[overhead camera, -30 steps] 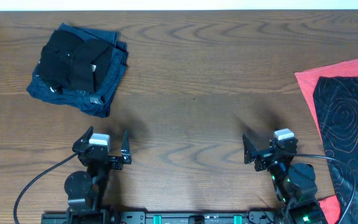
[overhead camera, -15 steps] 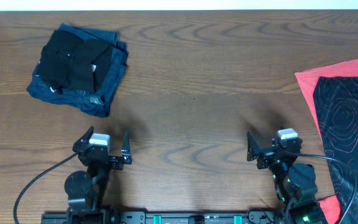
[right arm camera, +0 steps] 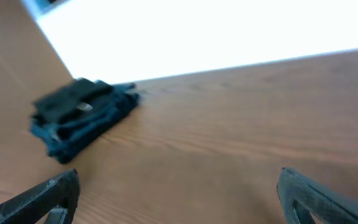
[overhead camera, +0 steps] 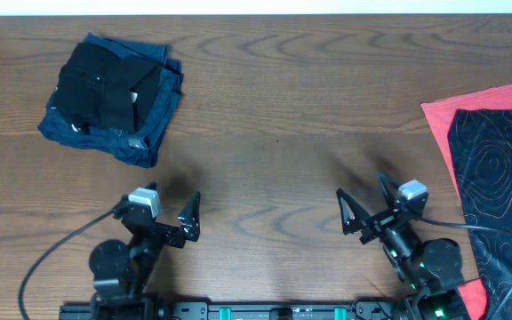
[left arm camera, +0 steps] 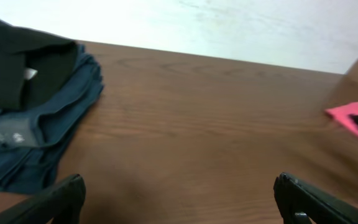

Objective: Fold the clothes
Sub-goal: 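Reach both grippers toward the black t-shirt on the red cloth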

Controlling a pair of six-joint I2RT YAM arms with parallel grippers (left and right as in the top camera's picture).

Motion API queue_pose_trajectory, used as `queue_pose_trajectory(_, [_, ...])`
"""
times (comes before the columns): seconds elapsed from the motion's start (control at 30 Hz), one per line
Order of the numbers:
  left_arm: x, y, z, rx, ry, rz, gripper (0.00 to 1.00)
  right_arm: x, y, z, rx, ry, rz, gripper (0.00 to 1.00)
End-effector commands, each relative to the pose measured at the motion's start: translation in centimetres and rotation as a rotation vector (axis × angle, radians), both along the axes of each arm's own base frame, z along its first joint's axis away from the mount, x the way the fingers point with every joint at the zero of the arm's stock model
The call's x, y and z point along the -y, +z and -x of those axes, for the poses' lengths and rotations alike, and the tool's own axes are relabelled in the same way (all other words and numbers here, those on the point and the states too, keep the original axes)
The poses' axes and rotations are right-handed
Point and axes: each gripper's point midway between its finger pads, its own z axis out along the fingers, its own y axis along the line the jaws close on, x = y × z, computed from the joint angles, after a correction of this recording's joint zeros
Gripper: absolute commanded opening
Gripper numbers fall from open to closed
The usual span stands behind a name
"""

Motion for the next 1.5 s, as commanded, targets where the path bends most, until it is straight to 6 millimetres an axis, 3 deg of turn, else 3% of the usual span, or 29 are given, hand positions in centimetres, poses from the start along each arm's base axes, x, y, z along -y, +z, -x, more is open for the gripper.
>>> queue_pose_trajectory(0.0, [1.2,3.5,0.3,-0.021,-0.070,0.040,0.98,-0.3,5.1,0.5,0.092,0.034,0.031,0.99])
queue_pose_trajectory(0.17, [1.8,5.3,-0.4,-0.277,-0.102,0.074,0.98,2.7,7.6,-1.6,-0.014,-0.143,0.183,0.99])
queue_pose_trajectory(0.33, [1.7,9.6,-2.5,-0.485,-0.107,0.074,0.98,4.0,8.1,-5.6,-0.250,-0.223,0.269,0.99])
queue_pose_trajectory(0.47, [2.0,13.6,-5.0,-0.531,-0.128,0.091,0.98,6.1,7.5,-9.6,-0.479,-0.274,0.312,0.99])
queue_pose_trajectory(0.57, [2.3,16.1,-6.8,-0.498,-0.147,0.117,0.98,8.7,7.7,-12.9,-0.617,-0.311,0.288,0.99])
queue_pose_trajectory(0.7, [3.3,17.5,-7.3,-0.481,-0.211,0.147,0.98,12.8,7.1,-17.1,-0.727,-0.363,0.228,0.99])
queue_pose_trajectory(0.8, [3.4,17.4,-7.1,-0.490,-0.217,0.151,0.98,14.5,4.2,-18.6,-0.783,-0.342,0.281,0.99])
queue_pose_trajectory(0.97, [3.4,17.0,-6.8,-0.518,-0.215,0.156,0.98,20.8,-2.5,-18.4,-1.000,-0.577,0.272,0.99])
queue_pose_trajectory(1.1, [3.4,16.7,-6.8,-0.531,-0.214,0.157,0.98,24.2,-8.0,-18.5,-1.133,-0.677,0.162,0.84])
queue_pose_trajectory(1.23, [3.4,16.2,-7.1,-0.550,-0.214,0.161,0.98,26.1,-11.0,-19.5,-1.142,-0.705,0.144,0.75])
queue_pose_trajectory(1.47, [3.4,15.1,-7.8,-0.593,-0.211,0.167,0.98,27.3,-15.1,-20.6,-1.158,-0.728,0.160,0.64])
